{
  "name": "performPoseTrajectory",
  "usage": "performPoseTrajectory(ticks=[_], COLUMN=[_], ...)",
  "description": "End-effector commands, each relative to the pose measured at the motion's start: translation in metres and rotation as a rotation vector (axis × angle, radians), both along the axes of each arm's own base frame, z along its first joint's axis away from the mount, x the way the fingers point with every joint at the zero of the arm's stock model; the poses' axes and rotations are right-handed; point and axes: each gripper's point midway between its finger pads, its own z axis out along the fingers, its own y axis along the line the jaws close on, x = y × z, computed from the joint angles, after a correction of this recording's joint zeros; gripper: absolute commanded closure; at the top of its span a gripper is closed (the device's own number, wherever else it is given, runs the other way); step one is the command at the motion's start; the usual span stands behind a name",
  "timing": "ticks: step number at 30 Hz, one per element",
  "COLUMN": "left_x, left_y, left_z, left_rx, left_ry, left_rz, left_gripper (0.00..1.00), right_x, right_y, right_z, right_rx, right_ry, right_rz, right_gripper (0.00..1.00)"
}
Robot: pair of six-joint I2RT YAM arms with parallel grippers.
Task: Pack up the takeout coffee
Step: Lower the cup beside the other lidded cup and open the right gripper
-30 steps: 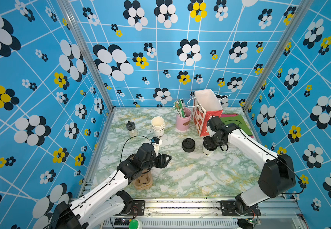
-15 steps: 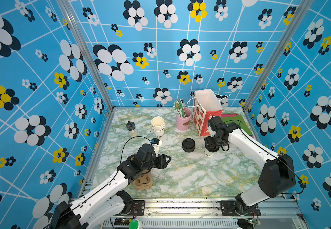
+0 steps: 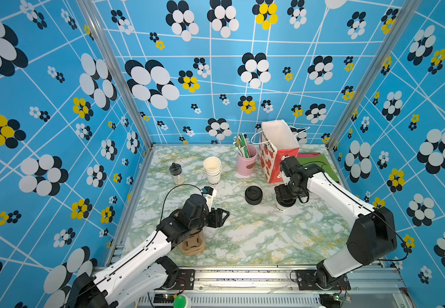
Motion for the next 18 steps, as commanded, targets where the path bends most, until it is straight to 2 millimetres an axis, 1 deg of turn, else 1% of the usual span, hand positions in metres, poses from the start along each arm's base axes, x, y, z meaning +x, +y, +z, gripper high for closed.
performPoseTrajectory(ticks=[1,8,18], left_x=[-0.0009,-0.0010,-0.0006], left_y=[0.0051,0.0053,0.0059], left_z=[-0.0042,-0.0049,-0.0052], left_rx=[0.016,0.013,0.015], left_ry=[-0.007,-0.005,-0.003], left_rz=[0.001,0.003,0.007], left_gripper=[0.39,0.39,0.38], right_x=[-0.0001,0.0067,0.0096], right_y=[-0.0043,-0.0047,-0.0015], right_z=[0.0033,0.0064,0.0113], right_rx=[-0.019,-0.014,-0.001], right_ry=[0.020,0.013,0.011], right_rz=[-0.001,-0.001,0.017], right_gripper=[0.10,0.09,0.09])
